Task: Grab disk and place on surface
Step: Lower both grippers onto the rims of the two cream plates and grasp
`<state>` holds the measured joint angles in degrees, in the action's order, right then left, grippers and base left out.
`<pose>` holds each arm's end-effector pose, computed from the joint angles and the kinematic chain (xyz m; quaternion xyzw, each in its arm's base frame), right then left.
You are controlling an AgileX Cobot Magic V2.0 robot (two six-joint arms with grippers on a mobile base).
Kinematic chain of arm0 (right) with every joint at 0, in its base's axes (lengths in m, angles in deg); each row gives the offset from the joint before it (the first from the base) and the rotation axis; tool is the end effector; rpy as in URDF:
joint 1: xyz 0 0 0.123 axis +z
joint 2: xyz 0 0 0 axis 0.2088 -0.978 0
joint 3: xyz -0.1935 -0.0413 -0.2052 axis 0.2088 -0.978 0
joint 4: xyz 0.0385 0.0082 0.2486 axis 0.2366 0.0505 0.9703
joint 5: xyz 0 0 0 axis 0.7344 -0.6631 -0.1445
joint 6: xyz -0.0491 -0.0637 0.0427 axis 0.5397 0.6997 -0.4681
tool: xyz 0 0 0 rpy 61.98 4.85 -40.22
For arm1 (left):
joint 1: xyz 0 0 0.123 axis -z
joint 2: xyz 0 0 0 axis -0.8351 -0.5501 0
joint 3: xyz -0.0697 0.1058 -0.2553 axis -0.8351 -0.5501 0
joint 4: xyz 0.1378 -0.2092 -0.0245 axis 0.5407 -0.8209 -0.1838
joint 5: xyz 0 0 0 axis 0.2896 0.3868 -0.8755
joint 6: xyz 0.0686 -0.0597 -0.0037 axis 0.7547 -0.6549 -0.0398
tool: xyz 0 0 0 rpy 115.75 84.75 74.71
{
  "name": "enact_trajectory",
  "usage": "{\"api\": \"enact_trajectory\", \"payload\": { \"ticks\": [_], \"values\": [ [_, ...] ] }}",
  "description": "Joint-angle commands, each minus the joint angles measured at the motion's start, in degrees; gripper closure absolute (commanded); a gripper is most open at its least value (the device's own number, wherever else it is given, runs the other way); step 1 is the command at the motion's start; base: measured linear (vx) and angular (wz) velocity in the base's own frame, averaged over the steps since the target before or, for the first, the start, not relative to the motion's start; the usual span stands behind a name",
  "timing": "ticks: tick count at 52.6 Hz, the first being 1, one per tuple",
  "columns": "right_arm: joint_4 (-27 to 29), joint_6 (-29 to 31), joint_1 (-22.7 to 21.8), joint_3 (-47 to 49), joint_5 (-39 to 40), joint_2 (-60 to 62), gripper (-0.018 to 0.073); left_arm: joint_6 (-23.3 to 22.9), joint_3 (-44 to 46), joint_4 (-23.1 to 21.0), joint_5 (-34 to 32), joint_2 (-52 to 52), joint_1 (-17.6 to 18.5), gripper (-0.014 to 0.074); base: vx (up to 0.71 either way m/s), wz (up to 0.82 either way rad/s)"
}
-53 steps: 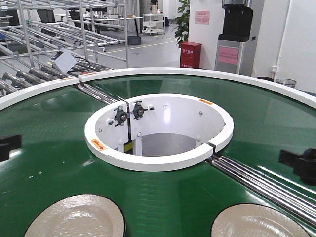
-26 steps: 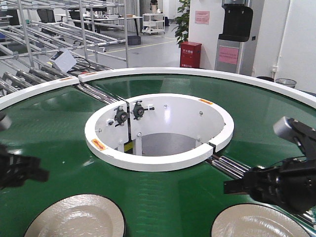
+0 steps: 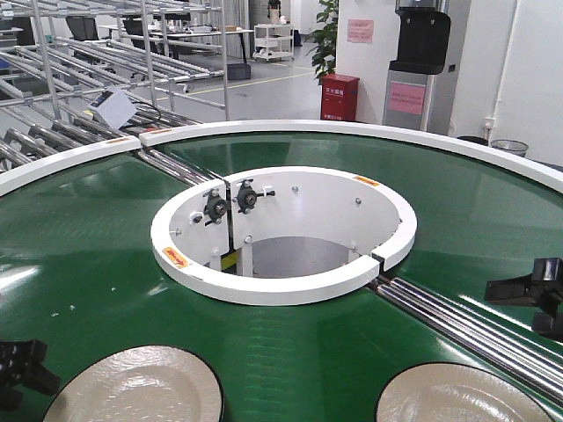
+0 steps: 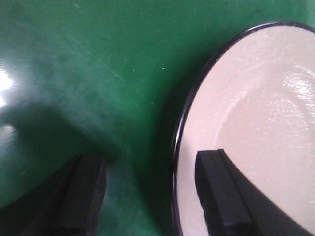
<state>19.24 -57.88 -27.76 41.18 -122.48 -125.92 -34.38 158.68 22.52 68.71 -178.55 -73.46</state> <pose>0.2597 -0.0135 0.3399 0.1021 0.8656 0.3047 0.3841 0.3668 0.0629 0.1978 -0.0754 0.9533 -0.2307 0.1796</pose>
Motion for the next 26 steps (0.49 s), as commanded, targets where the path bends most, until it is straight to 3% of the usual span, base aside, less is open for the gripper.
{"api": "enact_trajectory", "payload": {
  "ticks": [1,12,26],
  "values": [
    [3.32,0.92,-0.31,1.95,1.01,1.32,0.0025,3.1,1.94,-5.5,0.96,1.1,0.36,0.0092,0.0,0.0],
    [3.32,1.09,-0.31,1.95,1.72,1.32,0.0025,6.09,1.94,-8.22,1.78,-1.54,1.08,0.0092,0.0,0.0],
    [3.32,1.09,-0.31,1.95,1.72,1.32,0.0025,7.04,1.94,-8.73,1.8,-3.93,6.2,0.0098,0.0,0.0]
  ]
}}
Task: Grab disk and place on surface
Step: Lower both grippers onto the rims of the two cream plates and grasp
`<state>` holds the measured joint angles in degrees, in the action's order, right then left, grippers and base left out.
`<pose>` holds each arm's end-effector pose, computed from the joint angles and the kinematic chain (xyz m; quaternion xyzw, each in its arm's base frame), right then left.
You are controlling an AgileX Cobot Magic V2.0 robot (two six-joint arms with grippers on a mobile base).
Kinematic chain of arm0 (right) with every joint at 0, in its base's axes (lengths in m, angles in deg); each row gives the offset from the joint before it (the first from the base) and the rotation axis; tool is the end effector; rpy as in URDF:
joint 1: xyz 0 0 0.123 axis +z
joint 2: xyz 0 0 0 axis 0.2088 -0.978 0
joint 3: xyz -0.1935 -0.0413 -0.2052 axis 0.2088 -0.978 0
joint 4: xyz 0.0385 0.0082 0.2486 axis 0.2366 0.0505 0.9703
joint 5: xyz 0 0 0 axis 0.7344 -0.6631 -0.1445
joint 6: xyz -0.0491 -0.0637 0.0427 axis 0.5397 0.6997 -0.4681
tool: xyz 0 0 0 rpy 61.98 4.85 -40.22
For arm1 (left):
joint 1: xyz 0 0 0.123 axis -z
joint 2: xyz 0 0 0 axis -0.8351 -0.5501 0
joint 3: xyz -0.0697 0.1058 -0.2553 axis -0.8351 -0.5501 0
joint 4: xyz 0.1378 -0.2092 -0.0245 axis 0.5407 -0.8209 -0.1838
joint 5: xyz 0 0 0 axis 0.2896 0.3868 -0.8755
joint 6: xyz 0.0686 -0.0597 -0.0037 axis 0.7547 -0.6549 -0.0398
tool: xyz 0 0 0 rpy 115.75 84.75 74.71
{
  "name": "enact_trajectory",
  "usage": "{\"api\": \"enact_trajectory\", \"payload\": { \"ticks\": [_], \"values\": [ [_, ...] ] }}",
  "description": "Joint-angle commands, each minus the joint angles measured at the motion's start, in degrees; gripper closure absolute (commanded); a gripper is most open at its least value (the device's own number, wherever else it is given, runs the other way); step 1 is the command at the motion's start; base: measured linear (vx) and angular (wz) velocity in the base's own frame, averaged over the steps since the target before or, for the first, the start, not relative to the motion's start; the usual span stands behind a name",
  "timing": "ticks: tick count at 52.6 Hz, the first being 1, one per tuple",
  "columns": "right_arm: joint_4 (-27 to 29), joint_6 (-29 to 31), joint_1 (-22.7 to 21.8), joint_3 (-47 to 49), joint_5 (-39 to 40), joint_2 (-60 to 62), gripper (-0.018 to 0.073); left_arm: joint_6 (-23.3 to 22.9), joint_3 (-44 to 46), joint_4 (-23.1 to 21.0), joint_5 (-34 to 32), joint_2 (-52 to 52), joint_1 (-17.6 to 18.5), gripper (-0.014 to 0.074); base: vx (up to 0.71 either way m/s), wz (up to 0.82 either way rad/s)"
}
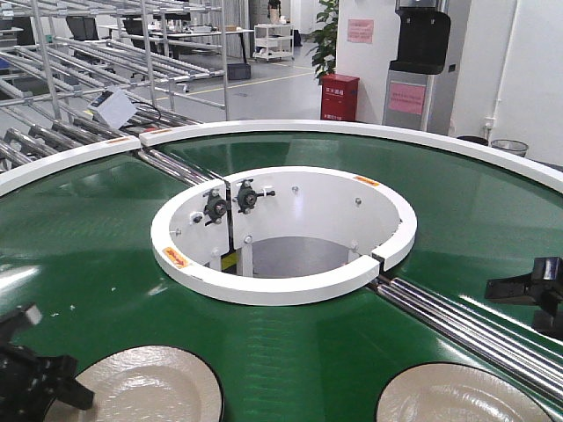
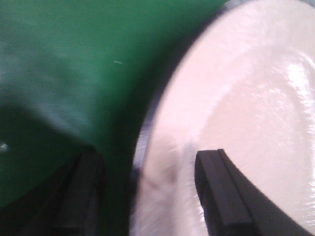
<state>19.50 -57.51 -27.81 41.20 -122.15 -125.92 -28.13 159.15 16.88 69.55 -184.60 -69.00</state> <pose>0.2601 -0.0140 0.3404 0.1019 0.8643 0.3036 0.3879 0.3807 0.0306 0.1643 -0.0277 0.9495 -0.2758 0.1473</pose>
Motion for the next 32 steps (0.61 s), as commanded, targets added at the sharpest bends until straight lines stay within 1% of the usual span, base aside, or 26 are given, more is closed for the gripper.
{"api": "enact_trajectory", "payload": {
  "ticks": [1,4,5,8,10,13,14,18,21,24,32],
  "values": [
    [3.0,0.72,-0.26,1.93,1.38,1.32,0.0025,1.19,1.47,-3.14,0.83,2.14,2.15,0.0103,0.0,0.0],
    [2.88,0.72,-0.26,1.93,1.32,1.32,0.0025,1.68,1.47,-3.09,0.59,2.05,2.92,0.0149,0.0,0.0],
    [2.74,0.72,-0.26,1.93,1.32,1.32,0.0025,1.88,1.47,-3.09,0.64,2.05,3.19,0.0181,0.0,0.0],
    [2.48,0.72,-0.26,1.93,1.37,1.32,0.0025,2.78,1.47,-3.45,0.95,2.11,3.58,0.0302,0.0,0.0],
    [2.22,0.72,-0.26,1.93,1.37,1.32,0.0025,3.02,1.47,-3.74,1.35,2.11,3.64,0.04,0.0,0.0],
    [1.12,0.31,-0.26,1.93,1.44,1.32,0.0025,3.01,1.47,-4.01,1.71,2.11,3.64,0.0589,0.0,0.0],
    [0.63,0.18,-0.26,1.93,1.49,1.32,0.0025,3.01,1.47,-4.01,1.78,2.11,3.64,0.0608,0.0,0.0],
    [-0.94,-0.37,-0.39,1.93,1.81,1.32,0.0025,2.81,1.47,-4.61,2.19,2.16,3.64,0.0607,0.0,0.0],
    [-1.8,-1.28,-1.29,1.93,1.86,1.32,0.0025,2.81,1.47,-6.88,2.84,2.28,3.64,0.0607,0.0,0.0],
    [-2.05,-2.43,-2.72,1.93,1.92,1.32,0.0025,3.18,1.47,-10.26,3.89,2.64,3.64,0.0607,0.0,0.0],
    [-2.05,-2.83,-7.7,1.93,1.17,0.91,0.0025,6.68,1.47,-18.74,6.86,4.52,3.59,0.0605,0.0,0.0]
  ]
}}
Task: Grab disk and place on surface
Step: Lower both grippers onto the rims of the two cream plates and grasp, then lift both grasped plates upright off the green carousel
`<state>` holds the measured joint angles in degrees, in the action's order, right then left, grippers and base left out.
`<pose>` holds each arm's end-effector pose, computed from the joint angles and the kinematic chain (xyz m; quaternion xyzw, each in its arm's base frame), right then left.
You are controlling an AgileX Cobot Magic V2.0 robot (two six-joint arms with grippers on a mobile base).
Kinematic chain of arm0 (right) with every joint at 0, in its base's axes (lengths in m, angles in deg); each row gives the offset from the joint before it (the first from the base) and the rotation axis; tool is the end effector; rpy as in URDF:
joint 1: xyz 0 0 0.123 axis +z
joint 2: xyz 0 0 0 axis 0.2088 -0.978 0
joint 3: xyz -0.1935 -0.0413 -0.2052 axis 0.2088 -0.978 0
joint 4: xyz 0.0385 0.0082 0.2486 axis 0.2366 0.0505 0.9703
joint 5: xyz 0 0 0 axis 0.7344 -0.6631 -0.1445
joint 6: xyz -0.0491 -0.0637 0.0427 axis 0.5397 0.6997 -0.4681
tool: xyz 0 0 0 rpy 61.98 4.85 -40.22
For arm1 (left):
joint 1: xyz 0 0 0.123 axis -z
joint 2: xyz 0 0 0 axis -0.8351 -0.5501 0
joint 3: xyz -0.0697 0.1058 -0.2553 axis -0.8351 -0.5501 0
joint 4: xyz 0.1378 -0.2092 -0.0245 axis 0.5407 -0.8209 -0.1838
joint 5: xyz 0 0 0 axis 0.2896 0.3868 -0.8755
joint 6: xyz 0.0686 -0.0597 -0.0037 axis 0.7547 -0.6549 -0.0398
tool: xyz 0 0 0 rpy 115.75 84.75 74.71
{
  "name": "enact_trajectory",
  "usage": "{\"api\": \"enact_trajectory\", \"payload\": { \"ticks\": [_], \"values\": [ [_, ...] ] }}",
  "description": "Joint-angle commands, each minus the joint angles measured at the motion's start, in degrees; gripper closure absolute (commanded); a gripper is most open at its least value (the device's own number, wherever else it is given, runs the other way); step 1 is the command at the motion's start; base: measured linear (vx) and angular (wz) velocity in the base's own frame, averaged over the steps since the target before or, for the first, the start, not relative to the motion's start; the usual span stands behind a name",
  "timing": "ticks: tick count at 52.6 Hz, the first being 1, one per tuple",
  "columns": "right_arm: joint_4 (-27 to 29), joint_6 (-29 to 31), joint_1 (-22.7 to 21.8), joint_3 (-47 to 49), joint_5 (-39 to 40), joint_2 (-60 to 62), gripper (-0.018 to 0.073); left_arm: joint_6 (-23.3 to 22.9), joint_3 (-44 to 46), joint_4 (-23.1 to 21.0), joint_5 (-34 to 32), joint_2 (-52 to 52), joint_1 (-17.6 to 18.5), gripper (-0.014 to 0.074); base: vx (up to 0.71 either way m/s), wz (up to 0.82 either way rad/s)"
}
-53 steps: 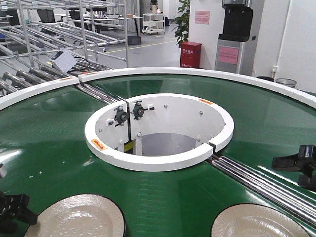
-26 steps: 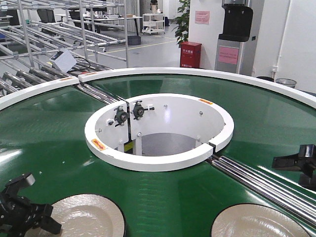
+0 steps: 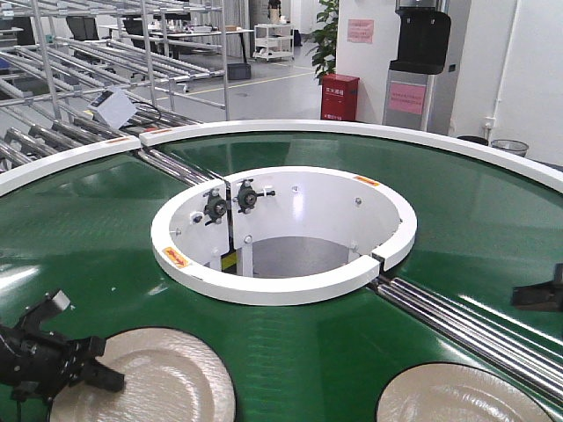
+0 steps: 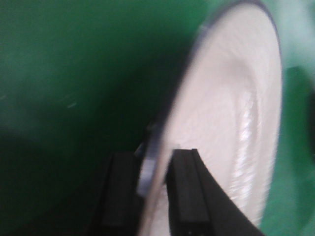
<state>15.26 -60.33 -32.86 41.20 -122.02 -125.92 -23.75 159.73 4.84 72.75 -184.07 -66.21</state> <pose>0.2564 -0.0395 0.3364 0.1469 0.8706 0.2661 0.3870 0.3878 0.0011 0.1810 -0.0216 0.9170 -0.3584 0.1736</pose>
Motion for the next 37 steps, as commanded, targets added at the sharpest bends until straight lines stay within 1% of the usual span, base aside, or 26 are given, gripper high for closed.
{"api": "enact_trajectory", "payload": {
  "ticks": [1,7,11,18,24,29,37],
  "values": [
    [2.25,-0.01,-3.34,1.93,0.84,0.67,0.0025,2.61,0.88,-7.92,3.98,4.38,0.66,0.0606,0.0,0.0],
    [1.62,0.35,-6.33,1.93,-0.56,-1.9,0.0025,3.02,0.98,-14.88,6.02,6.38,-0.16,0.0605,0.0,0.0],
    [-0.46,0.91,-7.77,1.93,-0.86,-4.55,0.0025,3.22,0.98,-17.86,7.24,7.62,-0.76,0.0605,0.0,0.0],
    [-5.3,1.14,-8.66,1.93,-1.88,-9.7,0.0025,3.35,0.98,-19.85,7.79,8.69,-1.39,0.0605,0.0,0.0],
    [-7.99,3.24,-8.66,1.93,-1.82,-13.7,0.0025,3.47,0.98,-22.16,7.9,8.75,-1.46,0.0605,0.0,0.0],
    [-8.73,3.99,-8.66,1.93,-1.03,-16.91,0.0025,4.31,0.98,-23.97,8.07,8.75,-1.77,0.0605,0.0,0.0],
    [-8.91,6.59,-8.57,1.93,-1.8,-21.45,0.0025,4.67,0.98,-23.99,8.06,8.75,-1.97,0.0605,0.0,0.0]
  ]
}}
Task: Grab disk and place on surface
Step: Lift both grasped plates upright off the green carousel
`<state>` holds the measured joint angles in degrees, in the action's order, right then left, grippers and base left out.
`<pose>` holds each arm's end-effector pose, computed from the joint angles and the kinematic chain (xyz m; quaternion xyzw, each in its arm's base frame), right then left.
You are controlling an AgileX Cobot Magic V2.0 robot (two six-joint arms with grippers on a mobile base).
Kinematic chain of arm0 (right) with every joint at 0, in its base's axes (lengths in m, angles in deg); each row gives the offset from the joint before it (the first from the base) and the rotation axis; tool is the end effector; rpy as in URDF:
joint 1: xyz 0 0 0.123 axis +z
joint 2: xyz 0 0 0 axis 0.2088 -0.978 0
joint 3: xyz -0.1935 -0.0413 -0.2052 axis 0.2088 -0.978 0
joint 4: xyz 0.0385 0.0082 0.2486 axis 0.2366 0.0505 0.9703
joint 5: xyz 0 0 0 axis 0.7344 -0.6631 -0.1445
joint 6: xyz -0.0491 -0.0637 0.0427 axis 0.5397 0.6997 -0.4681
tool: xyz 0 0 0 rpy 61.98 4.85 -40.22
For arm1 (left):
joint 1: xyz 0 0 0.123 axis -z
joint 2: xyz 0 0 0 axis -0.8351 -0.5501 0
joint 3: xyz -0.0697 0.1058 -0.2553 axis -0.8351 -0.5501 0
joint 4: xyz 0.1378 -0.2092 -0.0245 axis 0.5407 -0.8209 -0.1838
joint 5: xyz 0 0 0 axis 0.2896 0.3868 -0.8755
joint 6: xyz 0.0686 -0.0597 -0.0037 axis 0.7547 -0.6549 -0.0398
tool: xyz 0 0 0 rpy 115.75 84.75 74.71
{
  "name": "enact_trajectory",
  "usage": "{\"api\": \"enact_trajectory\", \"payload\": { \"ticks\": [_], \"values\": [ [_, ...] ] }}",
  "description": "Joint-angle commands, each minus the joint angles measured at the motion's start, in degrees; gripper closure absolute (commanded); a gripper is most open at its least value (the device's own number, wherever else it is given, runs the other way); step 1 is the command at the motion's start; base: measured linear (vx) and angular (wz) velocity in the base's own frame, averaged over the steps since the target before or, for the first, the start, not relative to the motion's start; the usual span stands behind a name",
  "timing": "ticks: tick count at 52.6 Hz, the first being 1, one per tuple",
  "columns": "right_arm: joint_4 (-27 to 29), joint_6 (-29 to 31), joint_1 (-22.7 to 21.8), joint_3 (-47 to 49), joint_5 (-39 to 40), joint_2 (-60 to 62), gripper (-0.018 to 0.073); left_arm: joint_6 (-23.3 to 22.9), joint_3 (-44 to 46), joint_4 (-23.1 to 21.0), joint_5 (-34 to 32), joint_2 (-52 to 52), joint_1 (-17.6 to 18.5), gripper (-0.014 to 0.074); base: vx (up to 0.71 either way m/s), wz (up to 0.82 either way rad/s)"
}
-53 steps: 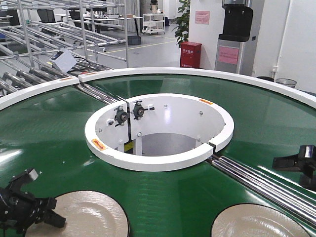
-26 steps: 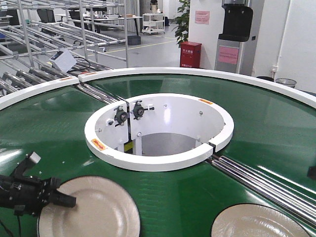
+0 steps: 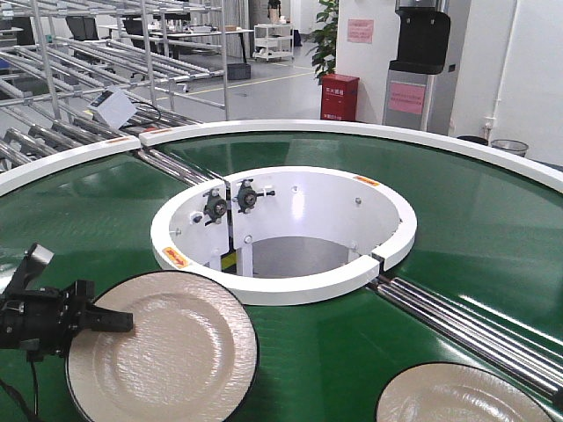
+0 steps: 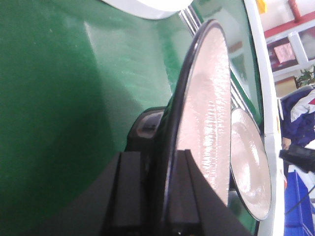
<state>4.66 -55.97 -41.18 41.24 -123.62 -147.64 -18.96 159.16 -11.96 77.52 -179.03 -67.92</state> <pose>0.2915 -0.1092 0.2195 0.1941 0.9344 0.2152 0.2073 0.3861 -0.0005 0.2314 -0.0490 0.8496 -0.4598 0.2535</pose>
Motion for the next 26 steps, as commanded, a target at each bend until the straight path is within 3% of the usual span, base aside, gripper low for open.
{"api": "enact_trajectory", "payload": {
  "ticks": [1,16,26],
  "values": [
    [1.76,2.49,-0.2,1.88,-0.28,-0.27,0.0025,-0.12,1.55,-7.19,3.29,3.71,-0.26,0.0605,0.0,0.0],
    [6.39,6.8,-0.13,1.88,-1.25,-5.5,0.0025,0.0,1.55,-6.83,2.84,3.71,-0.32,0.0605,0.0,0.0],
    [9.72,9.29,4.33,1.6,-0.68,-8.53,0.0025,0.93,1.55,-6.58,2.84,3.71,-0.32,0.0605,0.0,0.0]
  ]
}}
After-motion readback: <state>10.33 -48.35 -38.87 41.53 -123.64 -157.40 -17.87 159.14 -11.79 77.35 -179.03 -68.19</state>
